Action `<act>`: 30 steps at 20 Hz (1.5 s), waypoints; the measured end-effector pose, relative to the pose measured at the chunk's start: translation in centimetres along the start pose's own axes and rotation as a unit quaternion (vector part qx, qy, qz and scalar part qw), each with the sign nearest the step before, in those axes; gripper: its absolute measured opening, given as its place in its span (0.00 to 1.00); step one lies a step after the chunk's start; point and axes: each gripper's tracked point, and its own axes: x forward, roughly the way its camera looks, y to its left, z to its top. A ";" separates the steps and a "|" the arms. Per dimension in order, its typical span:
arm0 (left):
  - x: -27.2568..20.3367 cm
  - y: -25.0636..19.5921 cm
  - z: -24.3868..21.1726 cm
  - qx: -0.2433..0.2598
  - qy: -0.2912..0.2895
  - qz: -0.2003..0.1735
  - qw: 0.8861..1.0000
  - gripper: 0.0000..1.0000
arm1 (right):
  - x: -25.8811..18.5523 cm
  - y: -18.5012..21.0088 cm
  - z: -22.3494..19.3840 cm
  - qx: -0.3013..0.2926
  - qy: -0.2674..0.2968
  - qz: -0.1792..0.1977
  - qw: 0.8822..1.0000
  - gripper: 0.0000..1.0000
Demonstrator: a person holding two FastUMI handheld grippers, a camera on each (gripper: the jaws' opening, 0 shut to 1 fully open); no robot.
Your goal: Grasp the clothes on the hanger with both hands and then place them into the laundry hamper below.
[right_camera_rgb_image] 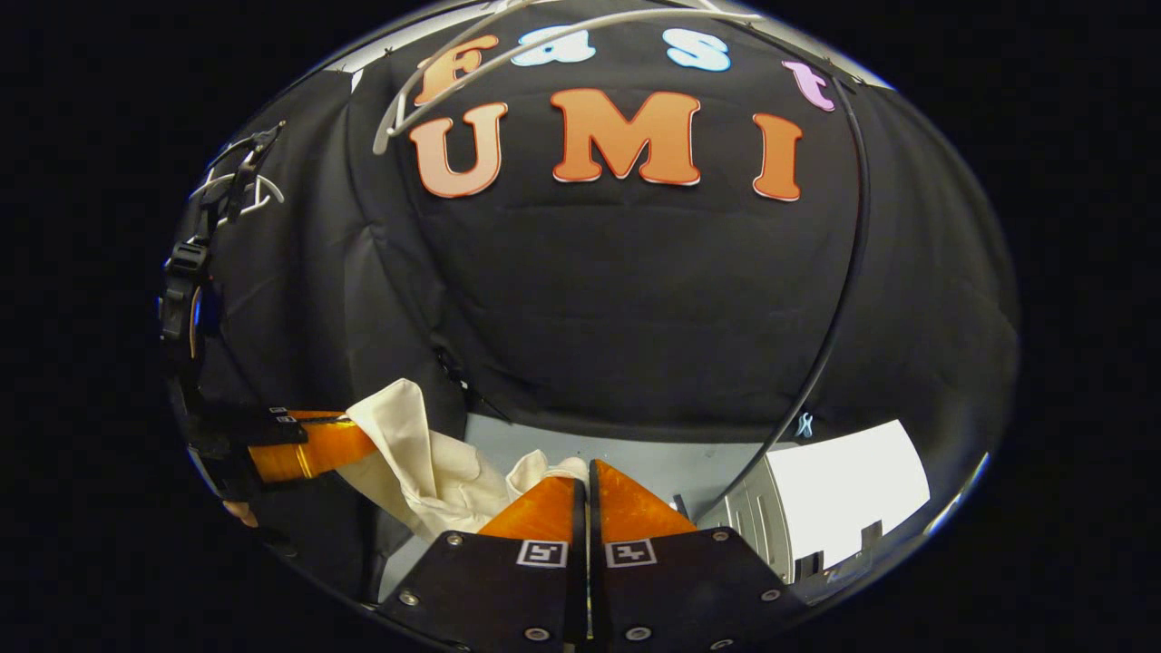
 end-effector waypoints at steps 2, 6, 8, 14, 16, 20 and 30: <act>0.7 -0.2 -1.6 -0.007 0.027 0.001 1.000 0.07 | 1.0 0.3 -1.3 0.008 0.020 0.003 1.000 0.02; 1.8 0.9 -3.7 -0.006 0.060 0.012 0.998 0.07 | 2.4 0.4 -3.4 0.017 0.045 0.002 0.999 0.04; 1.9 1.4 -4.3 0.001 0.067 0.018 0.998 0.07 | 2.7 0.5 -3.6 0.016 0.050 0.004 0.999 0.05; 2.4 0.6 -4.5 -0.013 0.081 -0.002 0.997 0.11 | 3.6 -0.3 -3.8 0.025 0.053 -0.002 0.998 0.07; 2.6 0.8 -3.9 -0.008 0.074 -0.002 0.997 0.20 | 3.5 -0.6 -2.5 0.013 0.036 -0.012 0.999 0.11; 2.5 1.4 -3.3 0.013 0.068 0.017 0.997 0.33 | 3.2 -1.1 -1.5 -0.001 0.021 -0.022 1.000 0.28; 0.9 1.9 -2.9 -0.008 0.046 0.011 0.999 0.73 | 2.5 -1.5 -1.3 0.005 0.007 -0.035 0.999 0.61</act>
